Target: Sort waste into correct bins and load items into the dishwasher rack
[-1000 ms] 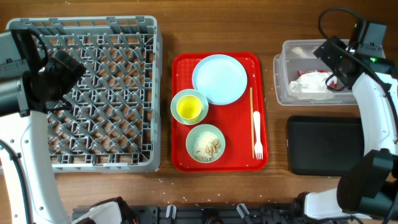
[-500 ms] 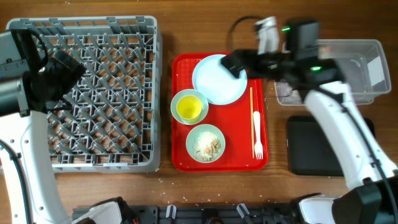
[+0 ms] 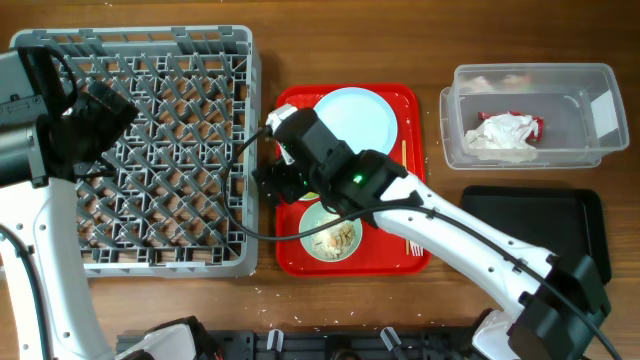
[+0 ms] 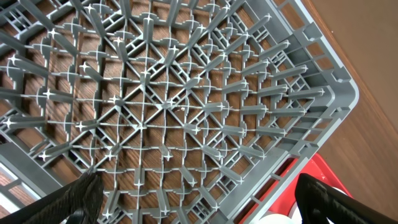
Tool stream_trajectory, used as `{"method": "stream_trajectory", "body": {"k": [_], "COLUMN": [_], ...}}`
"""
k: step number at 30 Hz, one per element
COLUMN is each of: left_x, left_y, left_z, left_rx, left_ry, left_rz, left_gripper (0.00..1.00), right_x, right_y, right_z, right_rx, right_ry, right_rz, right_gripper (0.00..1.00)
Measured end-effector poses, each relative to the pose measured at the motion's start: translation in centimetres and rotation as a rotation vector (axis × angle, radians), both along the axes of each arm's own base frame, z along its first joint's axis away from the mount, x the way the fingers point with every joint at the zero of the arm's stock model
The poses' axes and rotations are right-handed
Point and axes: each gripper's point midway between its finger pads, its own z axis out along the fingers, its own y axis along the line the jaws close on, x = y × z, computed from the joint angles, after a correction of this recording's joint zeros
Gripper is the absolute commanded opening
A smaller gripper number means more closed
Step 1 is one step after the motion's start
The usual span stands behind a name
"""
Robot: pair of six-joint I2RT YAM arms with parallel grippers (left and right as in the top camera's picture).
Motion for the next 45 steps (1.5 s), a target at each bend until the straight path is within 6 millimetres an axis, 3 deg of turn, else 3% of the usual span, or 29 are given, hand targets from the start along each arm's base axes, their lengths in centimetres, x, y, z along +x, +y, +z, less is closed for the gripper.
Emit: {"method": "stream_trajectory", "body": {"k": [8, 11, 13, 15, 16, 18, 20, 22, 29, 32, 36, 38, 43, 45], "left_x": [0.0, 0.0, 0.0, 0.0, 0.0, 0.0, 0.0, 0.0, 0.0, 0.0, 0.0, 0.0, 0.0, 0.0], "left_y": [0.0, 0.0, 0.0, 0.0, 0.0, 0.0, 0.0, 0.0, 0.0, 0.0, 0.0, 0.0, 0.0, 0.0], "left_z": [0.0, 0.0, 0.0, 0.0, 0.0, 0.0, 0.0, 0.0, 0.0, 0.0, 0.0, 0.0, 0.0, 0.0], "left_rx": [0.0, 0.0, 0.0, 0.0, 0.0, 0.0, 0.0, -0.001, 0.0, 0.0, 0.0, 0.0, 0.0, 0.0], "left_ry": [0.0, 0.0, 0.0, 0.0, 0.0, 0.0, 0.0, 0.0, 0.0, 0.0, 0.0, 0.0, 0.0, 0.0], "left_rz": [0.0, 0.0, 0.0, 0.0, 0.0, 0.0, 0.0, 0.0, 0.0, 0.0, 0.0, 0.0, 0.0, 0.0], "left_gripper": [1.0, 1.0, 1.0, 1.0, 1.0, 1.0, 1.0, 1.0, 1.0, 1.0, 1.0, 1.0, 1.0, 1.0], "right_x": [0.8, 2.4, 5.1, 7.2, 7.5, 7.3, 6.5, 5.5, 5.1, 5.0, 6.3, 6.8, 6.1, 5.3], "right_y": [-0.3, -3.1, -8.5, -16.2, -19.4, -26.2, -29.8, -30.9, -28.7, -28.0, -27.6, -28.9, -37.2, -39.6], "right_z": [-0.1, 1.0, 5.0, 9.9, 11.1, 12.5, 11.8, 10.5, 8.8, 8.6, 9.9, 10.1, 9.3, 8.9], "right_rx": [0.037, 0.048, 0.111, 0.183, 0.195, 0.196, 0.185, 0.186, 0.282, 0.337, 0.398, 0.374, 0.221, 0.204], "right_ry": [0.031, 0.031, -0.022, -0.108, -0.129, -0.149, -0.102, -0.017, 0.142, 0.193, 0.145, 0.097, -0.004, 0.004], "right_rz": [-0.111, -0.22, -0.376, -0.573, -0.654, -0.827, -0.934, -0.97, -0.955, -0.966, -0.954, -1.001, -1.313, -1.415], "right_gripper": [1.0, 1.0, 1.0, 1.0, 1.0, 0.99, 1.0, 1.0, 1.0, 1.0, 1.0, 1.0, 1.0, 1.0]}}
